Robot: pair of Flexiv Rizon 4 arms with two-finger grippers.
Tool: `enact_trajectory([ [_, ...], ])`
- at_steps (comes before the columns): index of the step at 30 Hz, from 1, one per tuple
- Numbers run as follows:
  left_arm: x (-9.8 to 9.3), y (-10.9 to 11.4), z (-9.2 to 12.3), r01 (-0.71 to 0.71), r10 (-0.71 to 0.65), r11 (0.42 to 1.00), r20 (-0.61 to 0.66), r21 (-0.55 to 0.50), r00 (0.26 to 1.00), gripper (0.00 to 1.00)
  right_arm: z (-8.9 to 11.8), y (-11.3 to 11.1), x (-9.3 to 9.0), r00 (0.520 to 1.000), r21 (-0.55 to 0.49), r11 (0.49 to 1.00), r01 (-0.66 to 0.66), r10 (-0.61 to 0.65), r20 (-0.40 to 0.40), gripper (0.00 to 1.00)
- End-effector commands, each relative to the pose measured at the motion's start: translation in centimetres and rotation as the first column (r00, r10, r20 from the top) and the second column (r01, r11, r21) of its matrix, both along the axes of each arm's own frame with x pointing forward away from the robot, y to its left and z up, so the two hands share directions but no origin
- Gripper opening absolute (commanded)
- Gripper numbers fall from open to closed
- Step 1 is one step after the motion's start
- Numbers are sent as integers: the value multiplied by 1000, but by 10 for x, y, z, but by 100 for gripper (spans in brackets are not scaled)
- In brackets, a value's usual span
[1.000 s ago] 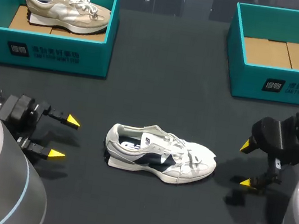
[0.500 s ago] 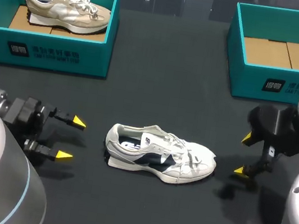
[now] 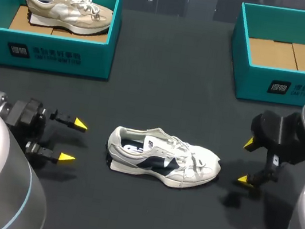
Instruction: Take the shoe out of the shoebox, open the shoe tongue, remove and reinsert the insole, then place the shoe into the shoebox
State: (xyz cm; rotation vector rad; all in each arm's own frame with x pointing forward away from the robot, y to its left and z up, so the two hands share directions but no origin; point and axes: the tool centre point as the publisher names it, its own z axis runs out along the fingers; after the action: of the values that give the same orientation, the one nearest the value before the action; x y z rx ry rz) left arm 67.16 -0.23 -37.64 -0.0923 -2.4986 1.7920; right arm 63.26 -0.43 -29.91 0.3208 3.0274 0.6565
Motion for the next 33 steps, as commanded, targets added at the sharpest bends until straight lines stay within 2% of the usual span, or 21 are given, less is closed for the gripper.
enact_trajectory([
  [1,3,4,2,-12,12,1000,2,-2,1000,100,2,-8,-7,1000,8,1000,-6,6,9,100],
  [14,16,-10,-6,-77,77,997,14,11,997,100,2,-8,-7,1000,8,1000,-6,6,9,100],
  [17,21,-18,-6,-140,140,990,23,-14,990,100,2,-8,-7,1000,8,1000,-6,6,9,100],
  [28,21,-18,-6,-140,140,990,23,-14,990,100,2,-8,-7,1000,8,1000,-6,6,9,100],
  [33,22,-27,-14,-121,120,992,-21,-32,993,100,2,-8,-7,1000,8,1000,-6,6,9,100],
])
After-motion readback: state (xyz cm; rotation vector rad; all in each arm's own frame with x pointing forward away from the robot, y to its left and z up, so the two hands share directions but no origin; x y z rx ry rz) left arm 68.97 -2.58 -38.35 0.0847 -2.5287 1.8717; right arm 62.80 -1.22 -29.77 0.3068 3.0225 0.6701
